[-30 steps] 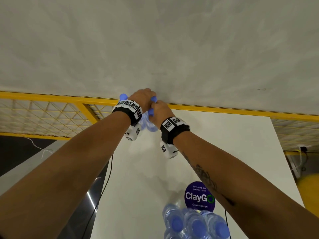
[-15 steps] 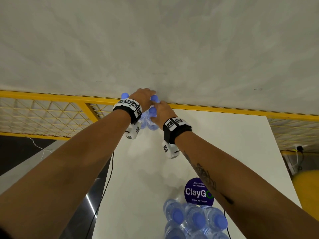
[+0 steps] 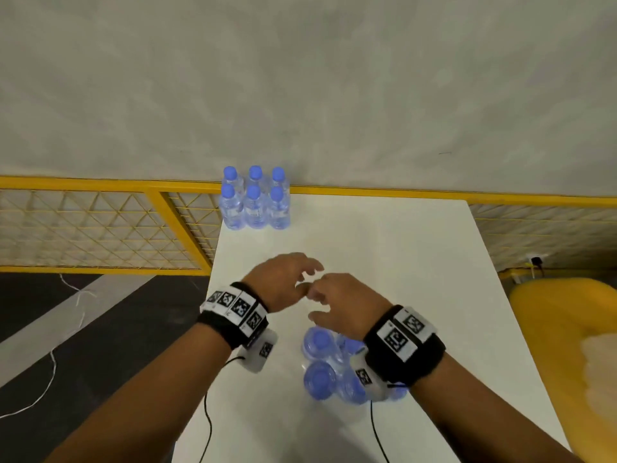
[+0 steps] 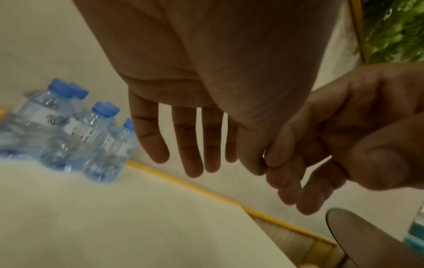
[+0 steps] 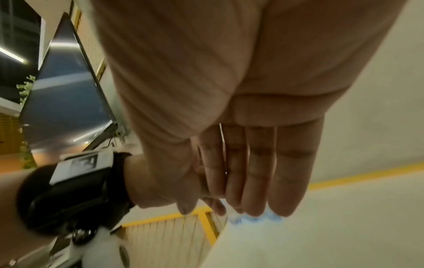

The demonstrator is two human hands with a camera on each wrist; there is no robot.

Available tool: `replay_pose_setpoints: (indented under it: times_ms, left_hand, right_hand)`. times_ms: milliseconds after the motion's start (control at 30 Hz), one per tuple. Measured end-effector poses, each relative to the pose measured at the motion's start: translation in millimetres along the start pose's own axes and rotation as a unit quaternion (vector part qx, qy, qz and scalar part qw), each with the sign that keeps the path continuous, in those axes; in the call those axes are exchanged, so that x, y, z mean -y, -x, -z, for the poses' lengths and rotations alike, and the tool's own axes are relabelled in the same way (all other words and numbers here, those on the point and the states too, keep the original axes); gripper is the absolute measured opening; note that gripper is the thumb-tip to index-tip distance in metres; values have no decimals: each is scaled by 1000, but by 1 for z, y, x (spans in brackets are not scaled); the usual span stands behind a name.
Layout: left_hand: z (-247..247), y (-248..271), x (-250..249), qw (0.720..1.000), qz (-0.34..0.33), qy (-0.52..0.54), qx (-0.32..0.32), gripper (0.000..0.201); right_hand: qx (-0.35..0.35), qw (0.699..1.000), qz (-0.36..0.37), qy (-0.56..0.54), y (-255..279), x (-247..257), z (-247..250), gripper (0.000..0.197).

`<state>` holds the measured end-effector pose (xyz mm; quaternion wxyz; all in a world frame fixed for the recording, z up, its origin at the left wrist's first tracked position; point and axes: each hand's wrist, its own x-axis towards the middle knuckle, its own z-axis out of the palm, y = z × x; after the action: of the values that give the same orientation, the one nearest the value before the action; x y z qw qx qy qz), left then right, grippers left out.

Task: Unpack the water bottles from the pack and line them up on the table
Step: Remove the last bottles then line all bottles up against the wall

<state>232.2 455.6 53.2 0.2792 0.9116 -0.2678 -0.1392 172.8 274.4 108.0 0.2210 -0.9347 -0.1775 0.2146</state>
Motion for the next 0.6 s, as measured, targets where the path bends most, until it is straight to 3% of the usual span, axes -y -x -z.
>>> replay_pose_setpoints:
  times_ms: [100, 167, 367, 500, 600]
  left_hand:
    - [-37, 32, -12, 996, 37, -22, 74, 39]
    - [-54, 49, -17, 994, 47, -27, 97, 38]
    - [-80, 73, -34, 995, 63, -44, 63, 41]
    - [-85, 74, -43, 991, 60, -120, 29, 27]
    - [-83, 70, -43, 983, 55, -175, 20, 30]
  right_hand:
    - [64, 997, -14, 28, 38, 1, -37, 18]
    - [70, 997, 0, 38, 56, 1, -62, 23]
    - [25, 989, 35, 143, 77, 0, -121, 22]
    - [-1, 980, 18, 200, 76, 1, -133, 27]
    - [2, 981, 21, 192, 73, 5, -126, 31]
